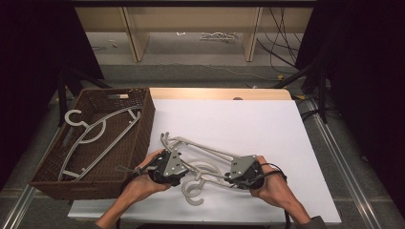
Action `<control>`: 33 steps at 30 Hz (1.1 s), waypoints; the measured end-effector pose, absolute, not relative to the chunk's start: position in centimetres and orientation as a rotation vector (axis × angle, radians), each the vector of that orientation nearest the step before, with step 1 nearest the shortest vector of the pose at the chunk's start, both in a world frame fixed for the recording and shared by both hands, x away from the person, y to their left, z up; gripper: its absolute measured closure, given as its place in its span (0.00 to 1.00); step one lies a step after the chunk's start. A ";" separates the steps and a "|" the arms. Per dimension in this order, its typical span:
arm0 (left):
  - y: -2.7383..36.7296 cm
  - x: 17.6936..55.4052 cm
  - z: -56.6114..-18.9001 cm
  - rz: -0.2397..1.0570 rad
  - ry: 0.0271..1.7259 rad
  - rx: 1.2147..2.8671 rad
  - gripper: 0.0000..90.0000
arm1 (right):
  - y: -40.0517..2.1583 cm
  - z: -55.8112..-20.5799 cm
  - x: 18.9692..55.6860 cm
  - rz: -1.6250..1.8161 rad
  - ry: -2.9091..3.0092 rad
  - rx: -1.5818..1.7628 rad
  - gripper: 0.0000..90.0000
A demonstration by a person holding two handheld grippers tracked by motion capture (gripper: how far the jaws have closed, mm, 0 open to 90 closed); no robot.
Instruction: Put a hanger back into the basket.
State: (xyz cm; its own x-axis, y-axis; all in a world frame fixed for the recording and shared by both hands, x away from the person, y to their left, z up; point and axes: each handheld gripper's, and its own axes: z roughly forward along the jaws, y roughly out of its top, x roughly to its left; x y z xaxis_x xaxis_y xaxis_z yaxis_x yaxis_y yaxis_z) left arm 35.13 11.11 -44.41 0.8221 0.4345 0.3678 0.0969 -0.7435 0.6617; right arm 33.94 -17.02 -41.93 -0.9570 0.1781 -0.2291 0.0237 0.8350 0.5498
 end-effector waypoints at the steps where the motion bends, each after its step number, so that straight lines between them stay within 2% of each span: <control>1: 11.1 35.2 -44.4 0.675 0.379 2.353 0.43 | -17.0 -41.9 33.9 0.815 2.743 0.135 0.92; 11: 10.0 34.9 -44.6 0.683 0.239 2.392 0.50 | -16.8 -40.9 33.2 0.828 2.736 0.085 0.92; 13: 10.1 34.9 -44.5 0.665 0.221 2.392 0.54 | -16.7 -40.8 33.2 0.839 2.741 0.070 0.92; 16: 10.1 34.8 -44.6 0.630 0.145 2.408 0.70 | -16.6 -40.7 33.1 0.835 2.736 0.049 0.92; 19: 10.0 34.5 -44.5 0.644 0.073 2.442 0.74 | -16.7 -40.7 33.1 0.830 2.738 0.027 0.92; 26: 9.9 34.1 -42.9 0.671 0.019 2.472 0.79 | -17.1 -40.1 33.4 0.881 2.707 -0.016 0.92; 33: 10.4 33.6 -41.3 0.577 0.038 2.461 0.82 | -17.9 -39.1 33.5 0.996 2.656 -0.029 0.88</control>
State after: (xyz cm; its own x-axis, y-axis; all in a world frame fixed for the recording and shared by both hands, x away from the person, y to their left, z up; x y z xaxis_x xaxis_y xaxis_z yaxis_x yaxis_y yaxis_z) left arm 33.55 10.38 -41.25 0.9048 0.1581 0.3953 -0.1049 -0.8171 0.5669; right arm 33.49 -17.91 -39.09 -0.9537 0.0869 -0.2880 -0.1238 0.7590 0.6392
